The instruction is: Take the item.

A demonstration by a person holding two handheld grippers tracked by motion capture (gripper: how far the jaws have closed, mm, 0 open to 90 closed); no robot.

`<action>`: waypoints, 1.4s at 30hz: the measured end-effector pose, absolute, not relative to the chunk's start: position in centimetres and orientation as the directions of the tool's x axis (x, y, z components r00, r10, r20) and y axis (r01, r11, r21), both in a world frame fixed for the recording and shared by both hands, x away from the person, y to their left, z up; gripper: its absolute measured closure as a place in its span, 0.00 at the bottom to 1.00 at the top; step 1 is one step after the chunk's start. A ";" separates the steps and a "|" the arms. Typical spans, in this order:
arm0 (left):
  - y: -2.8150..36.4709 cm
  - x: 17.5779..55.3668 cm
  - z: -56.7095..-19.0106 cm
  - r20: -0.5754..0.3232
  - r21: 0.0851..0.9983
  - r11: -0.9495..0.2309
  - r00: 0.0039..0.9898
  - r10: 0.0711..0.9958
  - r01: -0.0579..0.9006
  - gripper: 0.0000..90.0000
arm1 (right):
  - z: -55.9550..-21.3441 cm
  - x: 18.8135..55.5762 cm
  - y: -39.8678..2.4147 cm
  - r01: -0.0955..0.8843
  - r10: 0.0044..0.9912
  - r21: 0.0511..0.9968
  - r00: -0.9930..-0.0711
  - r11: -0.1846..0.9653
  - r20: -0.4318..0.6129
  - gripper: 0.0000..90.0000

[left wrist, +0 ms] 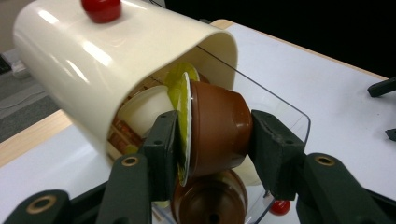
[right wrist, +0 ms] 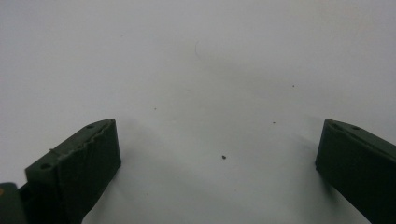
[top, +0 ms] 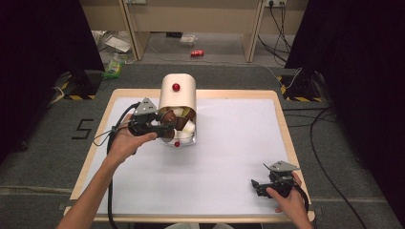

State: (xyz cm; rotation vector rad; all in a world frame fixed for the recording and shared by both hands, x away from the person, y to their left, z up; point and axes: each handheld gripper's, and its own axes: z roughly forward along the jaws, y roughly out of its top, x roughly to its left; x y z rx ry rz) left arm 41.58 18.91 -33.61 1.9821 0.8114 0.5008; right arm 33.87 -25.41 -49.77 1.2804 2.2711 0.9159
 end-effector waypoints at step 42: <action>27.8 42.2 -36.7 0.002 0.858 -0.269 0.522 0.853 0.437 0.59 | -49.8 33.9 -25.4 0.611 0.856 0.697 -0.516 0.375 -0.008 0.01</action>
